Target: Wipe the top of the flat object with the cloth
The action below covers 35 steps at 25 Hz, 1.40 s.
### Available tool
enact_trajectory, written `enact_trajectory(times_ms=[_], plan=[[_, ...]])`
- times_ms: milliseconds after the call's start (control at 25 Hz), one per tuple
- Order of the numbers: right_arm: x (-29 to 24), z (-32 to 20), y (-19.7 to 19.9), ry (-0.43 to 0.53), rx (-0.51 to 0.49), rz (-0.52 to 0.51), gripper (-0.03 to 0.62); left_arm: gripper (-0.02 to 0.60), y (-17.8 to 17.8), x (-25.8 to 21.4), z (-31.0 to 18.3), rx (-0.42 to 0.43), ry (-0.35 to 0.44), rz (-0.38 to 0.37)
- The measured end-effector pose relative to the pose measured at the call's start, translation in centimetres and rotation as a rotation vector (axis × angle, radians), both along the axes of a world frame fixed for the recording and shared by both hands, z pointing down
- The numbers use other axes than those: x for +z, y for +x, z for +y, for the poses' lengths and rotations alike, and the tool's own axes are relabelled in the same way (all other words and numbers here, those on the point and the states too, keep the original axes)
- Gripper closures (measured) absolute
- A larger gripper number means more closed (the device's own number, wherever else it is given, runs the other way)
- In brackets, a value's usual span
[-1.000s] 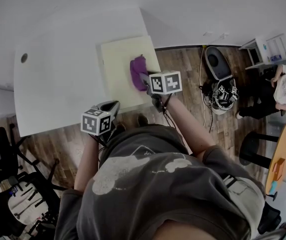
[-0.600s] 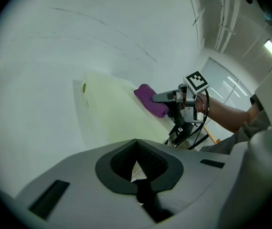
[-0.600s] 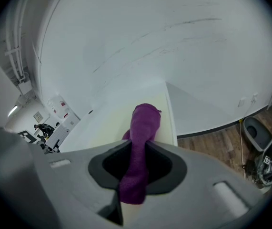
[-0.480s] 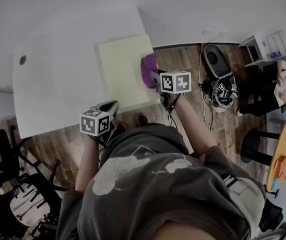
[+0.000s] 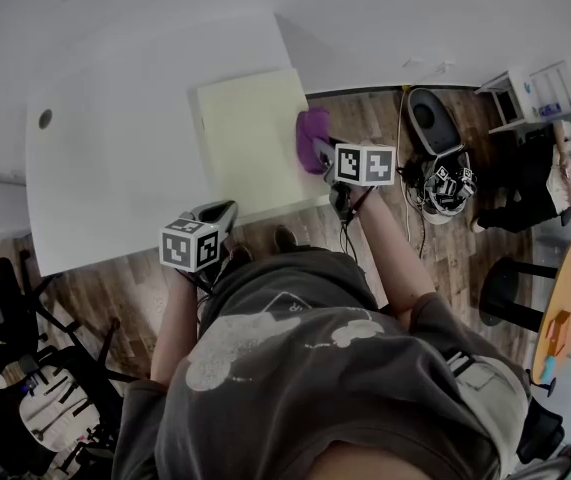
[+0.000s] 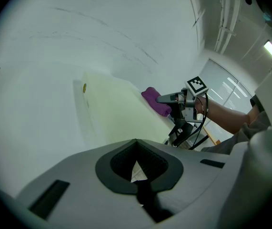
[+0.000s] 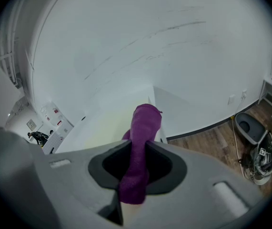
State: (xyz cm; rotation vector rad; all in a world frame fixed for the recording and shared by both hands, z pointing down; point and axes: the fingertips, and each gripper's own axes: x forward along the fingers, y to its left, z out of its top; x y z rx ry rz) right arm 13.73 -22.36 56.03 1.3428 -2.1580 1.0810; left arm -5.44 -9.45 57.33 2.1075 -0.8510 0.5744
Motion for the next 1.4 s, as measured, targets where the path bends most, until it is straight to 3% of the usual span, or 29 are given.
enact_trajectory(times_ms=[320, 520, 760, 960, 1400], plan=[[0.1, 0.4, 1.4, -0.006, 0.033, 0.039, 0.519, 0.581, 0.1, 0.1, 0.1, 0.022, 0.002, -0.016], [-0.8, 0.8, 0.1, 0.003, 0.006, 0.021, 0.519, 0.581, 0.2, 0.1, 0.1, 0.023, 0.026, -0.017], [-2.8, 2.2, -5.8, 0.031, -0.133, -0.02, 0.519, 0.581, 0.3, -0.5, 0.1, 0.056, 0.074, -0.056], [-3.2, 4.6, -11.8, 0.025, -0.283, -0.062, 0.519, 0.581, -0.2, -1.6, -0.4, 0.02, 0.101, -0.045], [-3.2, 7.9, -19.3, -0.002, -0.412, -0.116, 0.519, 0.581, -4.5, -1.4, -0.8, -0.078, 0.083, -0.063]])
